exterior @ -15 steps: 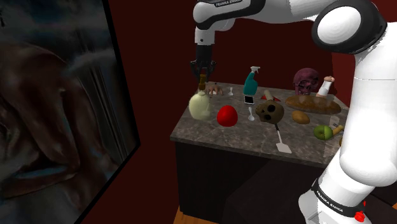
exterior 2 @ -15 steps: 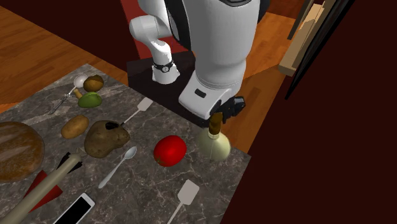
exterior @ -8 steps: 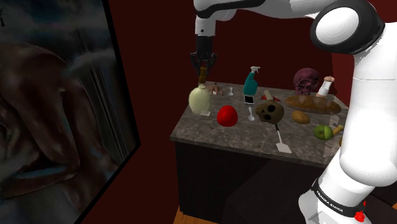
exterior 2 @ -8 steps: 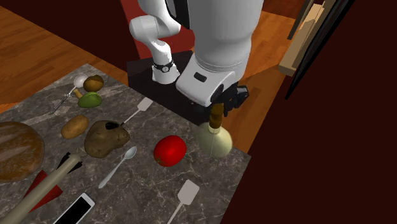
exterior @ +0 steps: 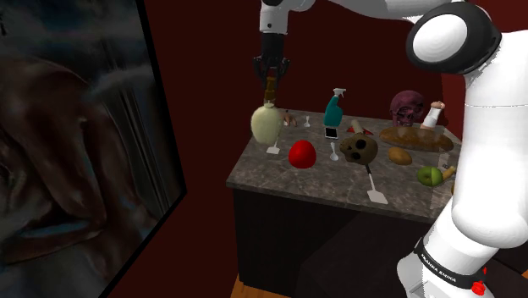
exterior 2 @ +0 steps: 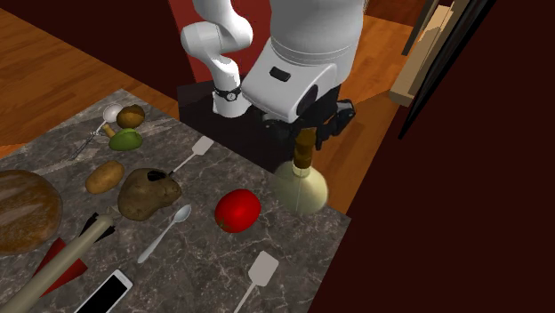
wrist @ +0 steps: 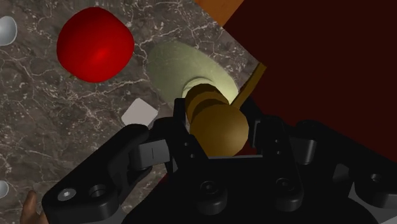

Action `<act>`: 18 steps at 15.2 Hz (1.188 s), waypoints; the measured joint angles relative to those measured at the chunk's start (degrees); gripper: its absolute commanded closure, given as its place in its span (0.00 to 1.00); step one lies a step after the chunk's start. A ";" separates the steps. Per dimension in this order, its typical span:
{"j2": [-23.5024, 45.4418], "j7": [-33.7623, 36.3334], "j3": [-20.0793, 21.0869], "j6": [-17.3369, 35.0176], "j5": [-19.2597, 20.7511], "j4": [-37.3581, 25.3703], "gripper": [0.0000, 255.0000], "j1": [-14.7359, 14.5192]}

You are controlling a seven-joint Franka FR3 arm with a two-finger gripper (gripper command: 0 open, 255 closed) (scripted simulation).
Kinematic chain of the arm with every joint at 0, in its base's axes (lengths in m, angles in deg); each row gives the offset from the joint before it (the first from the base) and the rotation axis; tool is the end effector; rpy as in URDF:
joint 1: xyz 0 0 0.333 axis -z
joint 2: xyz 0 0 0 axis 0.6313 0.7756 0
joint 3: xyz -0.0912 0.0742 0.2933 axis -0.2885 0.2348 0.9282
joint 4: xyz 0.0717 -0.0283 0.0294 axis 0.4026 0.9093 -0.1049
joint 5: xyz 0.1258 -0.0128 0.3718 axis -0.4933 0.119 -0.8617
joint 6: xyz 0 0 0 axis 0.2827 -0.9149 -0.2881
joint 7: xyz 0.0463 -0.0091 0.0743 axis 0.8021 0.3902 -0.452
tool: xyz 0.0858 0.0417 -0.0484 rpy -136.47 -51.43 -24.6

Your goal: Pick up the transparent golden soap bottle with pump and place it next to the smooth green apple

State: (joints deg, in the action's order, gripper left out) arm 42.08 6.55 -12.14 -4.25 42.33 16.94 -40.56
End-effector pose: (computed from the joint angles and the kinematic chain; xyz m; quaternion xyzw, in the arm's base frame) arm 0.6434 0.0629 0.5828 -0.9936 0.0931 0.0493 0.0408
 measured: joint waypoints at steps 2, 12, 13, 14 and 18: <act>-0.81 -0.20 -0.07 -0.78 -0.07 0.10 1.00 0.21; -18.62 -8.24 -3.30 -1.61 -0.68 17.72 1.00 5.33; -20.27 -8.82 -3.60 -1.91 -0.65 19.13 1.00 5.65; -21.88 -9.89 -4.12 -1.77 -0.55 20.95 1.00 6.18; -27.69 -13.86 -6.28 -3.81 0.10 25.05 1.00 8.08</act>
State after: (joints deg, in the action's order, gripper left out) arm 14.39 -7.30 -18.42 -8.06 42.43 41.99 -32.47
